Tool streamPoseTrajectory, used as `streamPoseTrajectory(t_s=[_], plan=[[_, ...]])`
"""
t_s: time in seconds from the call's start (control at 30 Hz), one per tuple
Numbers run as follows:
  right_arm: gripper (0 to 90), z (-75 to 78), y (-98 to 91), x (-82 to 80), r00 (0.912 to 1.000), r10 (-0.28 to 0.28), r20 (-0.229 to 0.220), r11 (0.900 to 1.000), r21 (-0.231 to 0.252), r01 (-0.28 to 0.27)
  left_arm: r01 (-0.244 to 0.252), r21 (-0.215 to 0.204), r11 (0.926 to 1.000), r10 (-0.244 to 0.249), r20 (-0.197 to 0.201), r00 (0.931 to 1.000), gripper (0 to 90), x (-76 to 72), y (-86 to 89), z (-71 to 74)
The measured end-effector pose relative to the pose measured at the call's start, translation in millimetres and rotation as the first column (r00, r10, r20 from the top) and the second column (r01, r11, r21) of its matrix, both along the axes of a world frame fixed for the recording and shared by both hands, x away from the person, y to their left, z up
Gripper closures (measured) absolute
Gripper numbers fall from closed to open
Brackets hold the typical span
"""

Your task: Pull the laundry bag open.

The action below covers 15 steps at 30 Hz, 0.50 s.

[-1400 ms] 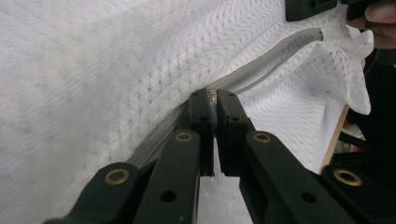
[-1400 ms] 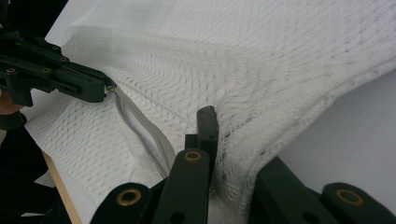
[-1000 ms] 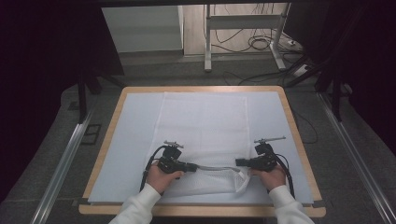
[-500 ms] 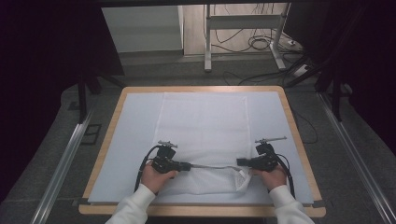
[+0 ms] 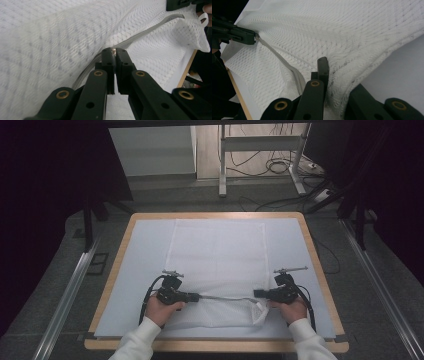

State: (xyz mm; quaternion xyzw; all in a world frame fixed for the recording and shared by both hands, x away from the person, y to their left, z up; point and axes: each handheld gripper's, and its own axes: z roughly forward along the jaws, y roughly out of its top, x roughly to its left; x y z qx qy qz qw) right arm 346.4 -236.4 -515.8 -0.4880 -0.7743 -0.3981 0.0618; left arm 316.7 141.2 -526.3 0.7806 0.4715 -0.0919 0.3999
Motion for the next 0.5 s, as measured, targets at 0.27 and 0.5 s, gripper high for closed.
streamPoseTrajectory(t_s=[0.27,0.5], plan=[[88.7,1.5,-0.4,-0.5,1.0000,-0.002,0.005,1.0000,0.003,0.002,-0.009,0.001,1.0000,0.009,-0.004,1.0000,86.9,-2.0,6.4,-1.0],[88.7,3.1,0.0,-0.8,0.9999,-0.001,0.011,1.0000,0.004,0.001,-0.006,-0.001,1.0000,0.006,-0.006,1.0000,86.9,-2.8,13.9,-0.5]])
